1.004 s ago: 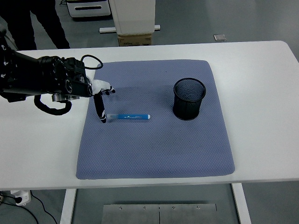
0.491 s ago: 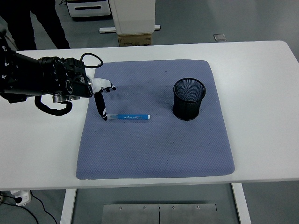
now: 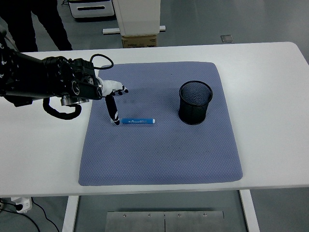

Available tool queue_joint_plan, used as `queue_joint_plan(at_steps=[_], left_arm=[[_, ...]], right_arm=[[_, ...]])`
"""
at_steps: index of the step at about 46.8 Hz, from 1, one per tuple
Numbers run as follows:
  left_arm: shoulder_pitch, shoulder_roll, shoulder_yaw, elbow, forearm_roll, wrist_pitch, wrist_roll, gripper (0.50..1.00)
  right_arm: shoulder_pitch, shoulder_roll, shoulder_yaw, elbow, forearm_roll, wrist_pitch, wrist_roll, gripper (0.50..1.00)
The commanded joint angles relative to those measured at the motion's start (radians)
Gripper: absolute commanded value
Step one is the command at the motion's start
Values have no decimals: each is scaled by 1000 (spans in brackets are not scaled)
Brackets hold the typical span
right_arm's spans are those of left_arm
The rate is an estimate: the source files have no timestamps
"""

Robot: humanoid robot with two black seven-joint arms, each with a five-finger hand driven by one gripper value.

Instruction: Left hand places marker in pen holder

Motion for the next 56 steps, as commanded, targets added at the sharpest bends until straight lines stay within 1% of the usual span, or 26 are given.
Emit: queue_joint_plan(at_steps=[1,6,7,10,15,17,18,24,27,35,53,56], left_arm=[[2,0,-7,-2,0,0,0,1000],[5,0,-9,-3,0,0,0,997],[5,0,-9,-3,0,-2,0,977],[7,0,-9,-3,2,-2,0,956],[10,0,-9,-5,2,-3,0,868],[10,0,-9,-5,2,-3,0,859],[10,0,-9,-5,2,-3,0,822],[11,0,-7,-11,2,-2,0,807],[11,0,-7,-12,2,-2,0,780],[11,0,-3,-12,5,-2,1,760],[10,0,14,-12,8,-5,1,760],[7,0,25,-12,9,-6,1,766]], right_arm=[[0,0,0,0,0,-1,1,1000],[0,0,0,0,0,-1,-1,1000],[0,0,-2,0,0,-1,1,1000],[0,0,0,0,0,-1,-1,1000],[0,0,0,0,0,-1,1,1000],[0,0,0,0,0,1,1,1000],[0,0,0,0,0,-1,-1,1000],[0,0,0,1,0,1,-1,1000],[0,0,0,0,-2,-1,-1,1000],[0,0,0,0,0,-1,-1,1000],[0,0,0,0,0,1,-1,1000],[0,0,0,0,0,1,1,1000]])
